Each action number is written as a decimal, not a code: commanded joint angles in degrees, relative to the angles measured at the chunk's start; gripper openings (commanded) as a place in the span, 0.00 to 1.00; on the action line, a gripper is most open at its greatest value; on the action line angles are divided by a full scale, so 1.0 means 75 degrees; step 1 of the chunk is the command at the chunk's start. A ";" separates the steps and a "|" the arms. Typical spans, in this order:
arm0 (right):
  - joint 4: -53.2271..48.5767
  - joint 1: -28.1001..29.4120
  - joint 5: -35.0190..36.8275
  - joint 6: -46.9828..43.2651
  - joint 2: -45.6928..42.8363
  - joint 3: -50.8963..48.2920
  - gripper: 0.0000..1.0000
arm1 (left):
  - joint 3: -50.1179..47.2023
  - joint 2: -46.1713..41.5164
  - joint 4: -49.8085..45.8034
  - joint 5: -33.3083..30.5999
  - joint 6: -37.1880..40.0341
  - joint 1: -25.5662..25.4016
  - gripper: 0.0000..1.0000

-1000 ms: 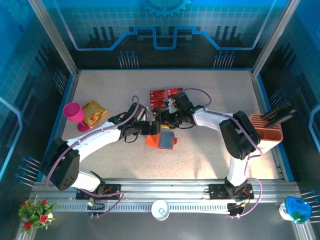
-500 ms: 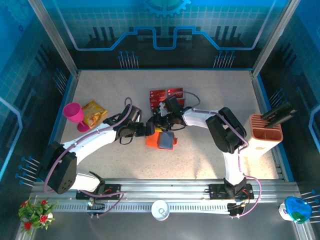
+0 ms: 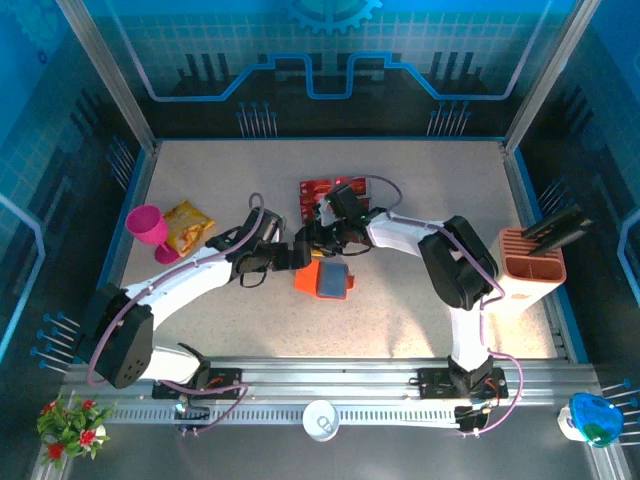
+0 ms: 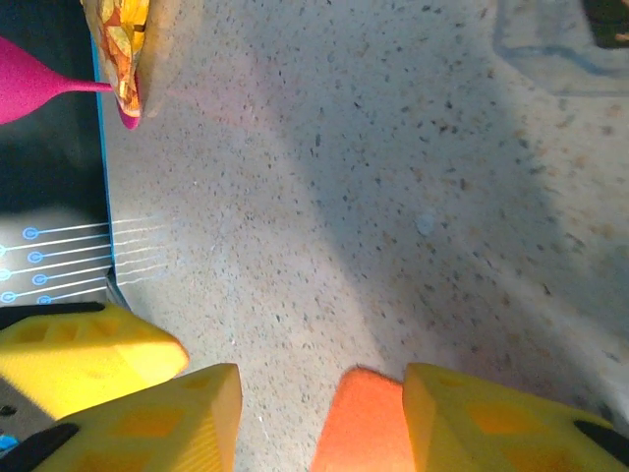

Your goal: Put the credit cards into the card holder

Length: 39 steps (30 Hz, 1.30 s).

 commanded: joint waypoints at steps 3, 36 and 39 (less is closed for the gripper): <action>-0.1367 -0.0383 0.0843 -0.0626 -0.1209 -0.0803 0.46 | 0.0268 0.0105 0.0130 0.0078 0.0285 0.0001 0.97; -0.1387 -0.0744 0.0917 -0.0893 -0.1443 -0.1842 0.13 | 0.0515 0.1942 0.0427 0.0701 0.1023 -0.0932 0.76; -0.1365 -0.0744 0.0901 -0.0915 -0.1315 -0.1849 0.13 | 0.0400 0.2016 0.0492 0.0647 0.1000 -0.0933 0.77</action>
